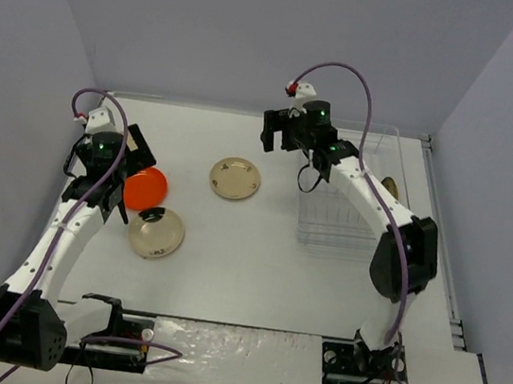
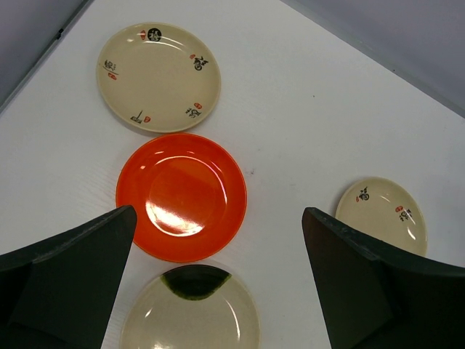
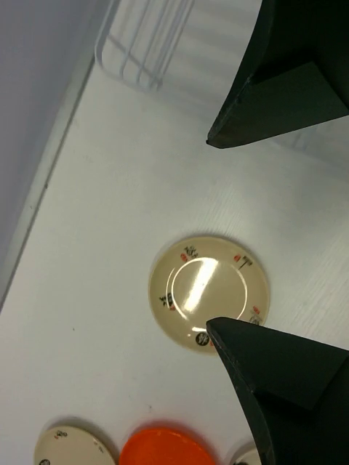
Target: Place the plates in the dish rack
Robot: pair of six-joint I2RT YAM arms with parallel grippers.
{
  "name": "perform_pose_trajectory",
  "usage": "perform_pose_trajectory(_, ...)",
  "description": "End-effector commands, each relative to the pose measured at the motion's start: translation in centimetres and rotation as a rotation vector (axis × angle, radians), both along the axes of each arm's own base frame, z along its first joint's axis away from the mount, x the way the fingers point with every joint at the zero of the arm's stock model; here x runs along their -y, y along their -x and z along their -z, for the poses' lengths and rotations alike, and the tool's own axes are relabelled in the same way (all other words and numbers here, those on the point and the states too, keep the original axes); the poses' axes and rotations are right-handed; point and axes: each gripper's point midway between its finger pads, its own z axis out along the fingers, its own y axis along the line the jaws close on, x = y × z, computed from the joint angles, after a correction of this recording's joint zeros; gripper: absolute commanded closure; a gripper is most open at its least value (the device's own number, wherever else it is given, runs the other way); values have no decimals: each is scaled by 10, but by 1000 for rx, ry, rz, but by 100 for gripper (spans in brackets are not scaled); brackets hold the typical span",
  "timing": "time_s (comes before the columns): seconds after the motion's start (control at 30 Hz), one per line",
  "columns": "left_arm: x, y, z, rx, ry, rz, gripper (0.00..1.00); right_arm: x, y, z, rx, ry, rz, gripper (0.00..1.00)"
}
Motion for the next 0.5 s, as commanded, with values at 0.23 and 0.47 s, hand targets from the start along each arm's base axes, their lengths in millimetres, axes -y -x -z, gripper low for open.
perform_pose_trajectory(0.23,-3,-9,-28,61,32,-35,3,-80,-22,80,-226,-73,-69,0)
perform_pose_trajectory(0.47,-2,-11,-23,50,30,-31,3,-79,-27,124,-291,-12,-20,0)
